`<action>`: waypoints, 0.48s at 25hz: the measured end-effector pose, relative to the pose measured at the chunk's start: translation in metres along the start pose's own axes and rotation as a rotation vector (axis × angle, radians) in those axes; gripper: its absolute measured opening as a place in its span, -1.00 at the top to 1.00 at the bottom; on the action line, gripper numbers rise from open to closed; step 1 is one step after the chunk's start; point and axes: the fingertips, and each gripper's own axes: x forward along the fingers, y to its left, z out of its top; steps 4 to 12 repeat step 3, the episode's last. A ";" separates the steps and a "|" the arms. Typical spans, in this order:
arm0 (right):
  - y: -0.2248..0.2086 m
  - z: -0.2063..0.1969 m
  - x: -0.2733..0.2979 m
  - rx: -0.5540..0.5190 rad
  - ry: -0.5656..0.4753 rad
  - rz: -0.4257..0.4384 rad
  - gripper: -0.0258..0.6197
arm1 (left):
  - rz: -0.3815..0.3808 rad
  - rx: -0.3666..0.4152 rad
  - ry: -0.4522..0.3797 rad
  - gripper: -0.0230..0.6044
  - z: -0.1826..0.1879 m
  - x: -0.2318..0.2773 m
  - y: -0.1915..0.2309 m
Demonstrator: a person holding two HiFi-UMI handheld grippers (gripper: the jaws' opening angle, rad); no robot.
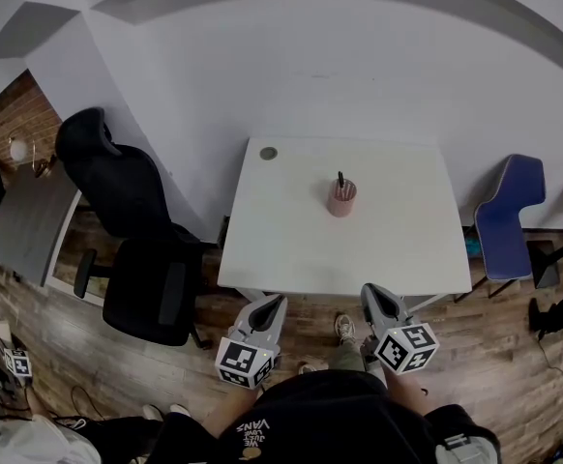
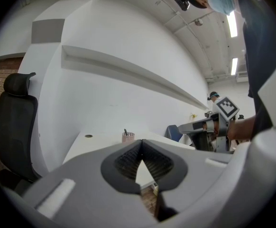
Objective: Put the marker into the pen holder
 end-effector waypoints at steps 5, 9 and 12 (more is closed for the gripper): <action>-0.002 0.002 0.001 -0.006 0.000 0.001 0.92 | -0.001 -0.002 0.002 0.76 0.000 0.003 -0.001; -0.002 0.002 0.001 -0.006 0.000 0.001 0.92 | -0.001 -0.002 0.002 0.76 0.000 0.003 -0.001; -0.002 0.002 0.001 -0.006 0.000 0.001 0.92 | -0.001 -0.002 0.002 0.76 0.000 0.003 -0.001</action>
